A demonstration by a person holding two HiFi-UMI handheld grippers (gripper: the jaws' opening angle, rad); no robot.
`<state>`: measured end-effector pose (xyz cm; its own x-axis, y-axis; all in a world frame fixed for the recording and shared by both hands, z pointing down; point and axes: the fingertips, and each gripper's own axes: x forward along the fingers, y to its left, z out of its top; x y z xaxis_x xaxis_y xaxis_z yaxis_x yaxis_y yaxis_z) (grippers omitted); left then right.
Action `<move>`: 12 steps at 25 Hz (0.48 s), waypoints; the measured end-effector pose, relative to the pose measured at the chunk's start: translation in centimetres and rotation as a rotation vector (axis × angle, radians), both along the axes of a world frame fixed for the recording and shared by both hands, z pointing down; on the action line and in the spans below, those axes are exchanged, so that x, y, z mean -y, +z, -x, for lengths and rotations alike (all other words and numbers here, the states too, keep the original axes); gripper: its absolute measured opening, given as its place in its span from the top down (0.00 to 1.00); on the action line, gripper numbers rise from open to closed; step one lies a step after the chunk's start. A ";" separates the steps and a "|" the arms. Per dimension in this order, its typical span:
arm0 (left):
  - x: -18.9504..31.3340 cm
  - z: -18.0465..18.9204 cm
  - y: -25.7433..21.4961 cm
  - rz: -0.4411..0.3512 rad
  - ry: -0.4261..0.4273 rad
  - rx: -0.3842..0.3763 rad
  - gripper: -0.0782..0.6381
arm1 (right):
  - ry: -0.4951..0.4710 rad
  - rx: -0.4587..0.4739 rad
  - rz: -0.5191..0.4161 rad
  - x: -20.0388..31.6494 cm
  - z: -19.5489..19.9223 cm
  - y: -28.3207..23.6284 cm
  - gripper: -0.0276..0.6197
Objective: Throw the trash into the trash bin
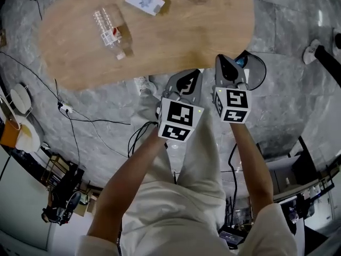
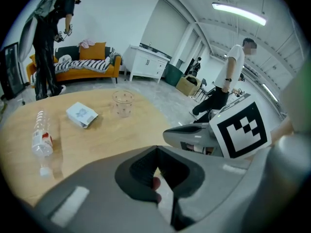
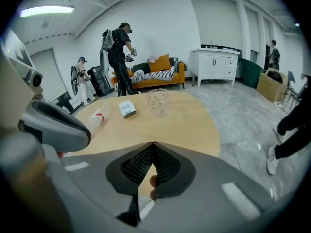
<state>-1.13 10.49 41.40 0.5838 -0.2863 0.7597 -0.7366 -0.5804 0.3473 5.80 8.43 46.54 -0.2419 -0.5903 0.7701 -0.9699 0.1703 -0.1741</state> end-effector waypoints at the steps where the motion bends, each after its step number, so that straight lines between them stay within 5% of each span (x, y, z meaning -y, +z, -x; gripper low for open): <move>1: 0.2 0.6 -0.1 -0.002 -0.009 0.000 0.89 | -0.015 -0.001 -0.001 0.4 0.7 -0.1 0.92; 12: 3.4 8.0 0.0 -0.011 -0.129 0.013 0.89 | -0.165 0.008 -0.011 5.4 7.7 0.5 0.68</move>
